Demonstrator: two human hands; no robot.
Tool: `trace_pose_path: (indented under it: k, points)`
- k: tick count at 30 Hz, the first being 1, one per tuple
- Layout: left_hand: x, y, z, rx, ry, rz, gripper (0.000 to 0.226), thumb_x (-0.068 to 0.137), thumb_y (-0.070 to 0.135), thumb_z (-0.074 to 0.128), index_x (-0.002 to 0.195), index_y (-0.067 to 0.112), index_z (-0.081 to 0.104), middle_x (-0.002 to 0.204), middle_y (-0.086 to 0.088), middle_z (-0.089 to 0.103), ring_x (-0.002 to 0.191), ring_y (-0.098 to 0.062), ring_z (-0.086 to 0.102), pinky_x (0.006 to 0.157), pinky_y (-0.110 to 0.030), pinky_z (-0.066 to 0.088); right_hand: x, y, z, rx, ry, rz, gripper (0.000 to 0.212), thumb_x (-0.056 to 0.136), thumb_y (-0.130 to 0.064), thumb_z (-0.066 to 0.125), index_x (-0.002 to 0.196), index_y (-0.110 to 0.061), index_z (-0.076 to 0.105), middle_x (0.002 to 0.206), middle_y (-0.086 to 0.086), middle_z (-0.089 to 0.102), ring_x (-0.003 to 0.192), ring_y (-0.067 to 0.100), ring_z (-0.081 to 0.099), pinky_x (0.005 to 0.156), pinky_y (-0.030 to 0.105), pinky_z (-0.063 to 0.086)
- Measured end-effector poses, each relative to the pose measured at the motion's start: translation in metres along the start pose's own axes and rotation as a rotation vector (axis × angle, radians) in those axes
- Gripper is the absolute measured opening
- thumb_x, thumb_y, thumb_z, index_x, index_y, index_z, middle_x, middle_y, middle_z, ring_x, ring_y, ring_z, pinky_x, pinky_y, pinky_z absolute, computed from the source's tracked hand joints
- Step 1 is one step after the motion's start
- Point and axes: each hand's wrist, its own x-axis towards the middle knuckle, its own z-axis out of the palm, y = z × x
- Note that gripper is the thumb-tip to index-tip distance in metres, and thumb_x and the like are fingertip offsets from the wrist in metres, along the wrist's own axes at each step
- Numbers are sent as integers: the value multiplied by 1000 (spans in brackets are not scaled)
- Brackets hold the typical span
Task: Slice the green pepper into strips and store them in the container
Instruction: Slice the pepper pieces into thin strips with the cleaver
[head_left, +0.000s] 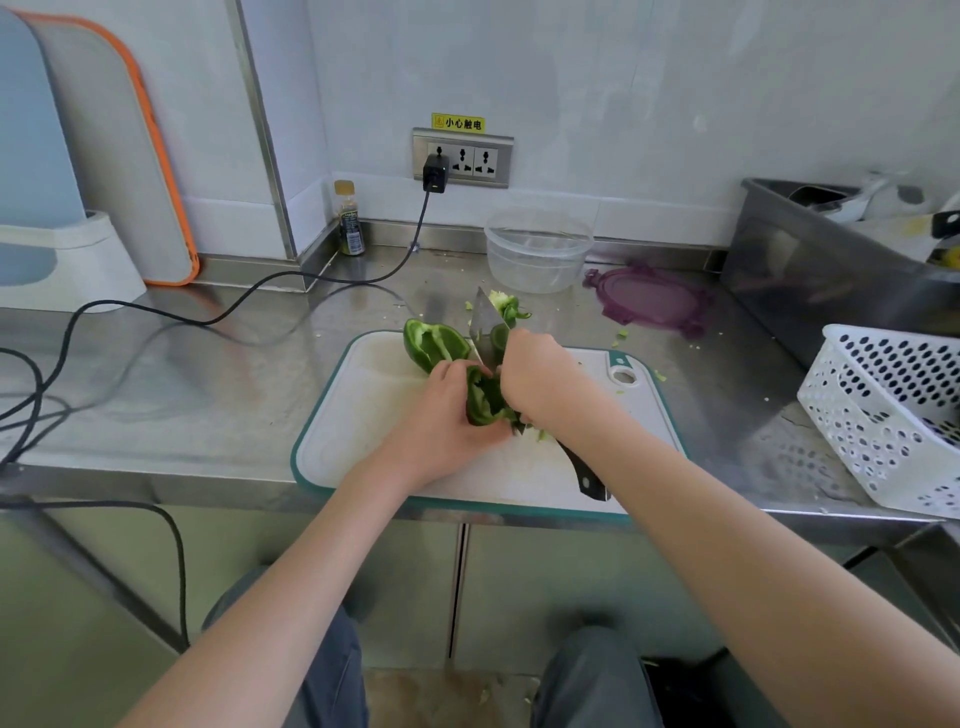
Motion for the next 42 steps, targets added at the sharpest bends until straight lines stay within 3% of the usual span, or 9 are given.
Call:
trace_pose_path:
  k: [2, 6, 10, 15, 18, 20, 29, 32, 42]
  points:
    - [-1, 1, 0, 5, 5, 7, 52, 75, 30, 72, 118, 14, 47, 110, 4, 42, 104, -7, 40, 86, -16, 34, -2, 2, 3, -43, -10, 28, 25, 91, -4, 48, 116, -1, 46, 101, 15, 55, 94, 32, 60, 64, 36, 45]
    - [1, -2, 0, 17, 36, -17, 54, 75, 33, 73, 119, 15, 47, 112, 5, 40, 101, -8, 44, 81, -16, 33, -8, 20, 7, -94, -62, 16, 22, 94, -9, 46, 116, -4, 46, 94, 9, 50, 70, 24, 48, 56, 33, 44]
    - [0, -1, -2, -6, 1, -16, 59, 71, 36, 72, 120, 17, 46, 116, 6, 39, 101, -6, 43, 85, -18, 32, -7, 24, 1, -6, 16, -42, 22, 96, -15, 41, 112, -3, 50, 86, 10, 50, 87, 34, 61, 63, 35, 47]
    - [-2, -2, -2, -33, 8, 0, 67, 71, 31, 75, 127, 19, 41, 119, 6, 39, 105, -7, 43, 88, -17, 32, 1, 43, -20, 15, -72, 113, 28, 98, -21, 45, 116, 0, 50, 68, 9, 55, 36, 18, 51, 34, 25, 43]
    - [0, -6, -1, -19, -28, 12, 70, 73, 35, 75, 131, 19, 39, 126, 6, 38, 111, -9, 42, 93, -20, 32, -14, 61, -38, 204, -41, 146, 42, 99, -24, 42, 135, -3, 37, 55, 10, 55, 21, 10, 45, 27, 14, 34]
    - [1, -6, 1, -7, -51, 28, 68, 76, 37, 72, 132, 18, 38, 127, 4, 37, 113, -9, 40, 95, -21, 31, -22, 64, -49, 280, 32, 145, 49, 99, -28, 42, 143, -10, 27, 57, 10, 55, 20, 9, 44, 26, 13, 31]
    - [2, -6, 2, -38, -141, 19, 60, 85, 31, 51, 136, 10, 28, 130, -2, 32, 124, -16, 31, 100, -25, 26, -21, 54, -47, 308, 18, 128, 46, 98, -28, 45, 139, -10, 34, 59, 8, 51, 19, 9, 43, 27, 13, 30]
    - [1, -7, 2, -53, -160, 18, 57, 90, 22, 53, 138, 14, 22, 132, 0, 29, 126, -15, 28, 101, -26, 26, -19, 51, -41, 306, -8, 135, 46, 99, -27, 44, 141, -11, 32, 61, 9, 52, 20, 9, 43, 27, 13, 31]
    - [-1, -6, 3, 4, -165, 23, 64, 86, 31, 57, 136, 20, 18, 126, 7, 24, 126, -12, 25, 104, -29, 26, -23, 42, -29, 299, -96, 140, 42, 99, -30, 41, 136, -12, 34, 41, 8, 55, 27, 15, 48, 29, 13, 33]
